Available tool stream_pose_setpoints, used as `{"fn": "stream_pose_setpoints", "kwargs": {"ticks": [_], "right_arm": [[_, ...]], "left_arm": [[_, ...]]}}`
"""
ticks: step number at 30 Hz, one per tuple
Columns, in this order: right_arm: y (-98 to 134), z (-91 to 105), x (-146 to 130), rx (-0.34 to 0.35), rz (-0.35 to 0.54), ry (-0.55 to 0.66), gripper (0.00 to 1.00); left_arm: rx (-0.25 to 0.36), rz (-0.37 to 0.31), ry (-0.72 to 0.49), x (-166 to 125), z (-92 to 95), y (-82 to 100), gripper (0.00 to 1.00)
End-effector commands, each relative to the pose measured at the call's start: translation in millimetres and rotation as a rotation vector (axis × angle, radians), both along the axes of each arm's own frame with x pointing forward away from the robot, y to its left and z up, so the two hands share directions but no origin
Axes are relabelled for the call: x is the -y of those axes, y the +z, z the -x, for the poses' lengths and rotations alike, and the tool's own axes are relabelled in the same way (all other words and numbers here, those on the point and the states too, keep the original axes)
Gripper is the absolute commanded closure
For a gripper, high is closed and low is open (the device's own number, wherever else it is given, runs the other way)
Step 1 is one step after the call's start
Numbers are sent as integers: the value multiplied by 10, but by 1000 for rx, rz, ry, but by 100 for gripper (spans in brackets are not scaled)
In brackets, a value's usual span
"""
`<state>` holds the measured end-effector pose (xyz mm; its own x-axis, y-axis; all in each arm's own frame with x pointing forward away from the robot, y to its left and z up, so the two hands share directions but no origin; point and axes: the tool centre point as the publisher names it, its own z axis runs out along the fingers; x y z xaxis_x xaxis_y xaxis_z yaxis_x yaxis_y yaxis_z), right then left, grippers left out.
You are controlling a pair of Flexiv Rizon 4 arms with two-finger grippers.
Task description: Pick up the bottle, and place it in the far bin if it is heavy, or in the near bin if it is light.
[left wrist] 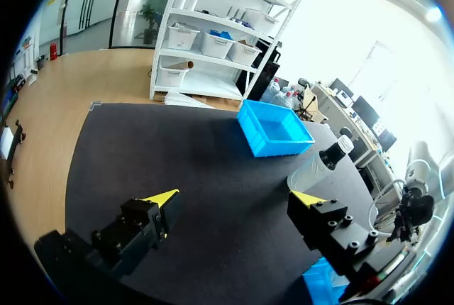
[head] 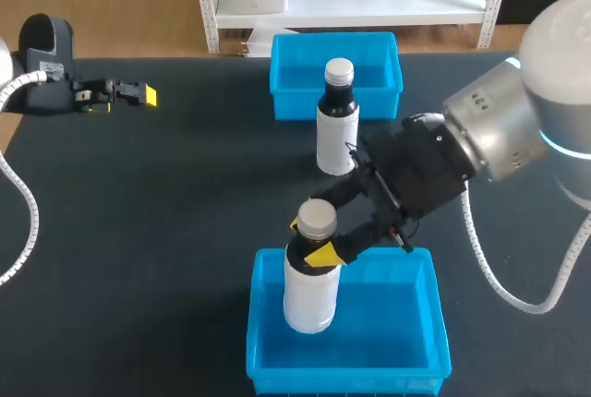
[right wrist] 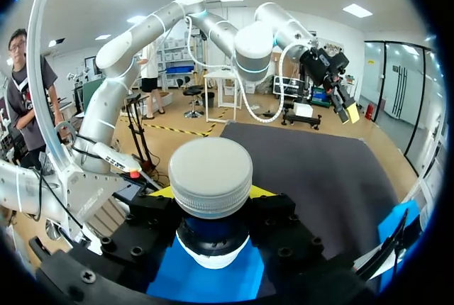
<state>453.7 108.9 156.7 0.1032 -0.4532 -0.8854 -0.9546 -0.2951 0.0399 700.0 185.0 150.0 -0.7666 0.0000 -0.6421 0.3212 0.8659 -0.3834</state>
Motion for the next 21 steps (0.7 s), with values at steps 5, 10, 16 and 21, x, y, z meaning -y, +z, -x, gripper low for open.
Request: {"fn": "stream_pose_setpoints", "kwargs": {"ticks": [5, 10, 16, 21], "right_arm": [[-135, -18, -73, -16, 26, 22, 100], [-175, -16, -89, -21, 34, 26, 100], [-207, -20, -101, -21, 47, 28, 100], [-228, -23, -109, -22, 54, 27, 90]], "left_arm": [[0, 0, 0, 0, 0, 0, 0], [0, 0, 0, 0, 0, 0, 0], [0, 0, 0, 0, 0, 0, 0], [0, 0, 0, 0, 0, 0, 0]]}}
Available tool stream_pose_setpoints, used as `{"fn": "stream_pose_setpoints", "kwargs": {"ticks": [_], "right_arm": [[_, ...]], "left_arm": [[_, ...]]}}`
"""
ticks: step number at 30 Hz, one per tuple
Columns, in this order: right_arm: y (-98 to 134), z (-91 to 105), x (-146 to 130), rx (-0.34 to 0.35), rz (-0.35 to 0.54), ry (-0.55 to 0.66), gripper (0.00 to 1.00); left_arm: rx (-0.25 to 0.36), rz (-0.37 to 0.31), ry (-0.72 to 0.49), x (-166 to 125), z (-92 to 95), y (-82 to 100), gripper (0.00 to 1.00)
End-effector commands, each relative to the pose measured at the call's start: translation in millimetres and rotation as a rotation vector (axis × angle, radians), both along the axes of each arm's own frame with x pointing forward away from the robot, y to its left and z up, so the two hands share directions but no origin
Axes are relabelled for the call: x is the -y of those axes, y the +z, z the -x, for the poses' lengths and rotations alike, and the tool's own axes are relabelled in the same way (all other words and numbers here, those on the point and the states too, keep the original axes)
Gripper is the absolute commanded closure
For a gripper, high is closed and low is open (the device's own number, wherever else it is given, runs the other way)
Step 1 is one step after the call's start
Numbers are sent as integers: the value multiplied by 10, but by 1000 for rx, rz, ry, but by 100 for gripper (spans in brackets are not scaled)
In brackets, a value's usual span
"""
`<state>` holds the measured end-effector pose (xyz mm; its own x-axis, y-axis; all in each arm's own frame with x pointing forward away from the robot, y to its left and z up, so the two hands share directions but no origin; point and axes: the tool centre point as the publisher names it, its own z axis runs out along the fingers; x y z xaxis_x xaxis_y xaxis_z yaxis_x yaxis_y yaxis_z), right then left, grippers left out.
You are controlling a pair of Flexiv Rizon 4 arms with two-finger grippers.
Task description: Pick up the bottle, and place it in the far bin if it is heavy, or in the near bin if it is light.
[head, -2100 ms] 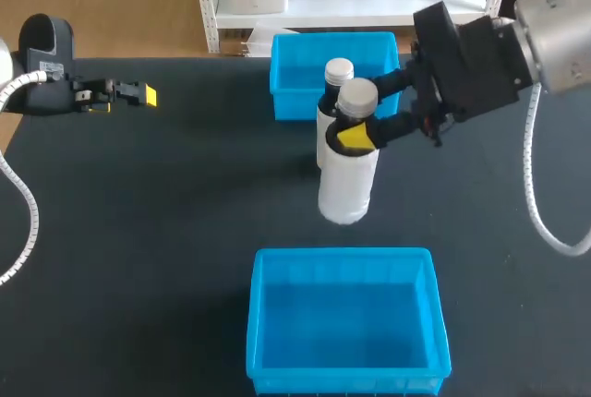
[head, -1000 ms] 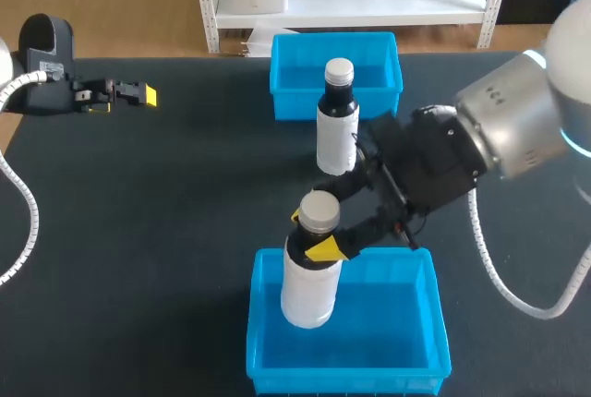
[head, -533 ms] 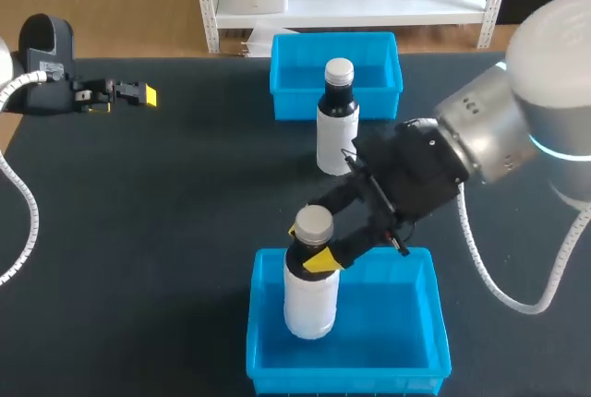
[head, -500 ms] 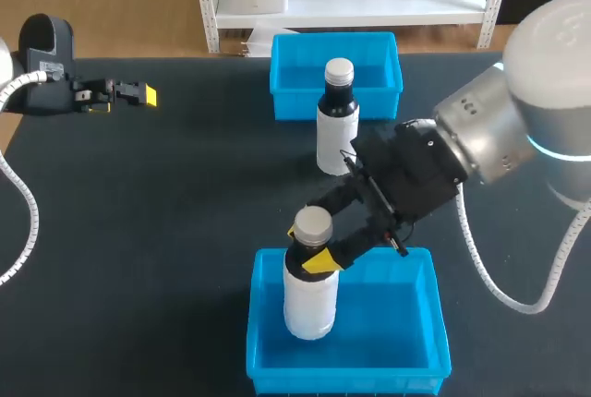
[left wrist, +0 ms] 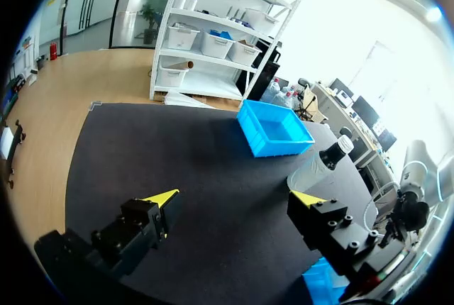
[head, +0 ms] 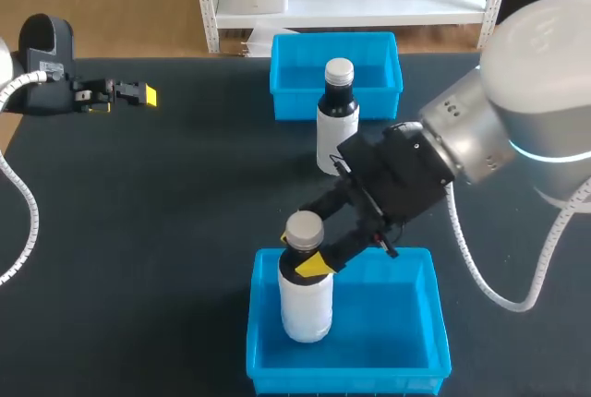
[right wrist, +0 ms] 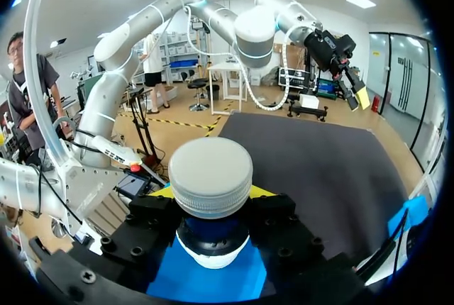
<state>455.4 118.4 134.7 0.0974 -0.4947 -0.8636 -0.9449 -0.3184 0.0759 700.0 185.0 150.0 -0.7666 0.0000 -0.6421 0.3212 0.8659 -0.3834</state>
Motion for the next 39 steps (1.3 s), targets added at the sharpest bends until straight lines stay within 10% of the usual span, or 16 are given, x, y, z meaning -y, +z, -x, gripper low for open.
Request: {"fn": "stream_pose_setpoints", "kwargs": {"ticks": [1, 10, 25, 39], "right_arm": [[-12, -7, -15, -1, 5, -1, 84], [-24, -18, -19, -4, 17, -5, 0], [-60, -238, 275, -20, 55, -73, 0], [-30, -1019, 1257, 6, 161, -311, 0]], "left_arm": [[0, 0, 0, 0, 0, 0, 0], [0, 0, 0, 0, 0, 0, 0], [0, 0, 0, 0, 0, 0, 0], [0, 0, 0, 0, 0, 0, 0]]}}
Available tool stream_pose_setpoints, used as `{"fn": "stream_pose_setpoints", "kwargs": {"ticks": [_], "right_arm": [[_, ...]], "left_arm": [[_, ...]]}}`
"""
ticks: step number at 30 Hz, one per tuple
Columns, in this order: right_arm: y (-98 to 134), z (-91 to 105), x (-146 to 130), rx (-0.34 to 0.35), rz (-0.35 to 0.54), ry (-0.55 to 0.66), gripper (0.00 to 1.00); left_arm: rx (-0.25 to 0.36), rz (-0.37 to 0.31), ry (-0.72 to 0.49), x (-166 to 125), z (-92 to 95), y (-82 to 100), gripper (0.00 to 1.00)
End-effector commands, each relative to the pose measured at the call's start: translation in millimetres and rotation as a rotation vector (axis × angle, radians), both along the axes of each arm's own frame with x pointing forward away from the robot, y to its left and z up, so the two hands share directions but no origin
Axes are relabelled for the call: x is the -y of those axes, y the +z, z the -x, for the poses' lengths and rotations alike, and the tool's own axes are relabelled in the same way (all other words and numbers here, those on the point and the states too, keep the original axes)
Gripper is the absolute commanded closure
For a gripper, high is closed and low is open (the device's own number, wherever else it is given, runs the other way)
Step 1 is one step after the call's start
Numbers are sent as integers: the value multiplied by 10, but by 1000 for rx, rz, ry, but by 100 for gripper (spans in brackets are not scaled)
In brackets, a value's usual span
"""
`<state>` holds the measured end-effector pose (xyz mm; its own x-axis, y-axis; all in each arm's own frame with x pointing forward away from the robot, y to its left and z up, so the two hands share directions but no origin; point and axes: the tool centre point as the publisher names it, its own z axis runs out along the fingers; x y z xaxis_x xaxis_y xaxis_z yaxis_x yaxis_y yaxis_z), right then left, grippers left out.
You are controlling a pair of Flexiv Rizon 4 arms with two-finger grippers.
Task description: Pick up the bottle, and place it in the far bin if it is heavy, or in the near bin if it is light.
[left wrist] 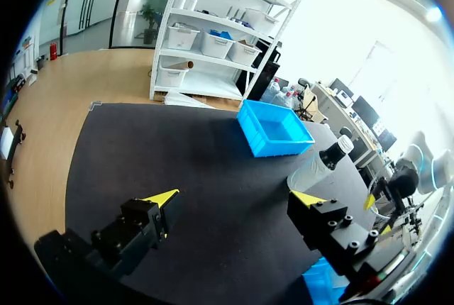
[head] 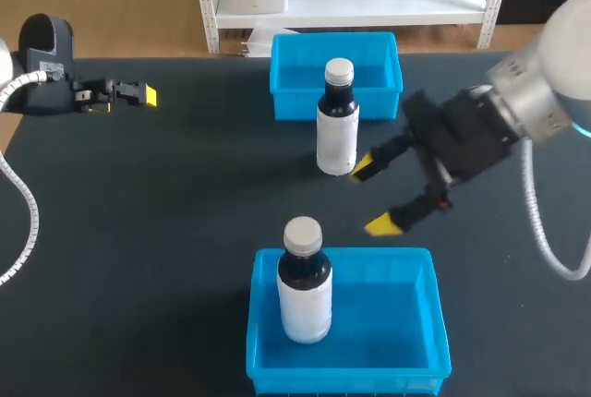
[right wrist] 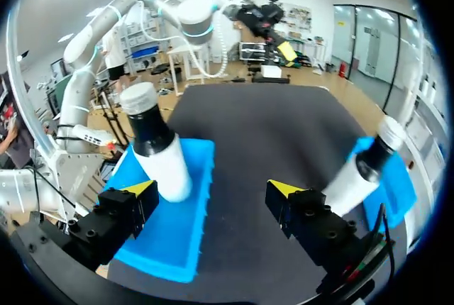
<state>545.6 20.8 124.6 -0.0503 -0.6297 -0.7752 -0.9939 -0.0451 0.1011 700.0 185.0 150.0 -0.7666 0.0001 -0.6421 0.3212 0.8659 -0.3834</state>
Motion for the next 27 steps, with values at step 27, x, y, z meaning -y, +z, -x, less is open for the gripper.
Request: {"fn": "stream_pose_setpoints", "kwargs": {"ticks": [27], "right_arm": [[23, -2168, 530, 70, -102, -174, 0]], "left_arm": [[0, 0, 0, 0, 0, 0, 0]]}}
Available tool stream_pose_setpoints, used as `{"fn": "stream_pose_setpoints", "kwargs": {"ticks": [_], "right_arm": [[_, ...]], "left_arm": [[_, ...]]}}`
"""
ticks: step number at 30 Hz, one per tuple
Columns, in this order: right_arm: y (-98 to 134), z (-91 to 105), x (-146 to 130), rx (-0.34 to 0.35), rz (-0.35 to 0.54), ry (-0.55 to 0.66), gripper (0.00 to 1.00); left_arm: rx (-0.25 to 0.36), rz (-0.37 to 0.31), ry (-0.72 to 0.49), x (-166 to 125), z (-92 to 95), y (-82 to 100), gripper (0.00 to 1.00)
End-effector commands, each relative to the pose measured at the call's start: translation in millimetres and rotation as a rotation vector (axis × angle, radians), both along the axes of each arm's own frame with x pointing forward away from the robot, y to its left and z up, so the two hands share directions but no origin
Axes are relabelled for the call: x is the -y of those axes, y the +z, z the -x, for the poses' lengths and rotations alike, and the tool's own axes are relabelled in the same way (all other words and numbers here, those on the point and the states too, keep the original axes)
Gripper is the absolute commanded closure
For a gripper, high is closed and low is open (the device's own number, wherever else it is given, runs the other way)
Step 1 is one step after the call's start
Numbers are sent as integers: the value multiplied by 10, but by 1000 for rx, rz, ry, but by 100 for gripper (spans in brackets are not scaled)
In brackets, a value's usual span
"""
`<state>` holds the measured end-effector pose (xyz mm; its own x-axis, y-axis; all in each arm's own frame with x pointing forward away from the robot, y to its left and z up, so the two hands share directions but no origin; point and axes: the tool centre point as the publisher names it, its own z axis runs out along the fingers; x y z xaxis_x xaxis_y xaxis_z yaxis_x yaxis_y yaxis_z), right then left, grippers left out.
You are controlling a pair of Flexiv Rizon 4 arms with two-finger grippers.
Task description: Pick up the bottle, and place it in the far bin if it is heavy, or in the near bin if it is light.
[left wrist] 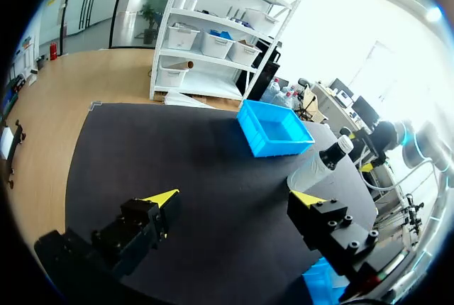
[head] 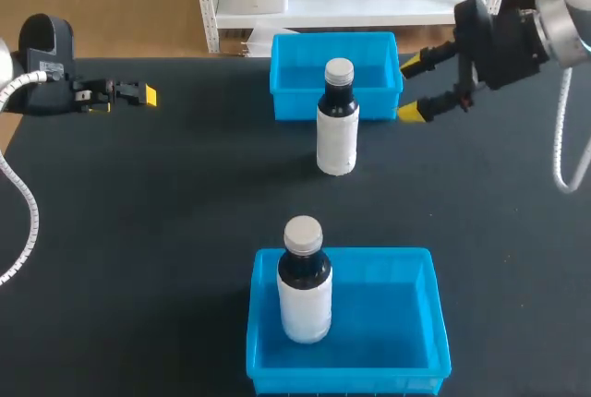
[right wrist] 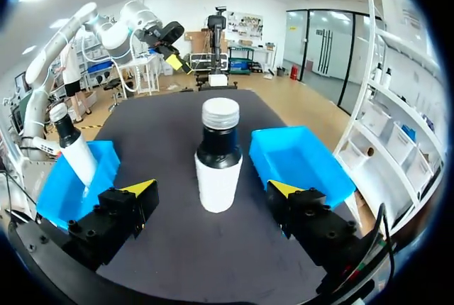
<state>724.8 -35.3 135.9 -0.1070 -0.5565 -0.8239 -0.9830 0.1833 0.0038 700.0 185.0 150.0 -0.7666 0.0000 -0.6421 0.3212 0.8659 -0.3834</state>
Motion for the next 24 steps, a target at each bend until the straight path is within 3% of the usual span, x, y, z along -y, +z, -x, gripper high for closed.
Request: {"fn": "stream_pose_setpoints", "kwargs": {"ticks": [1, 7, 14, 24], "right_arm": [[-98, -404, -52, -24, -39, 67, 0], [-142, -484, -255, -32, -70, 105, 0], [-148, -376, -492, -37, -85, 160, 0], [-166, -249, -607, -51, -84, 174, 0]], "left_arm": [[0, 0, 0, 0, 0, 0, 0], [0, 0, 0, 0, 0, 0, 0], [0, 0, 0, 0, 0, 0, 0], [0, 0, 0, 0, 0, 0, 0]]}}
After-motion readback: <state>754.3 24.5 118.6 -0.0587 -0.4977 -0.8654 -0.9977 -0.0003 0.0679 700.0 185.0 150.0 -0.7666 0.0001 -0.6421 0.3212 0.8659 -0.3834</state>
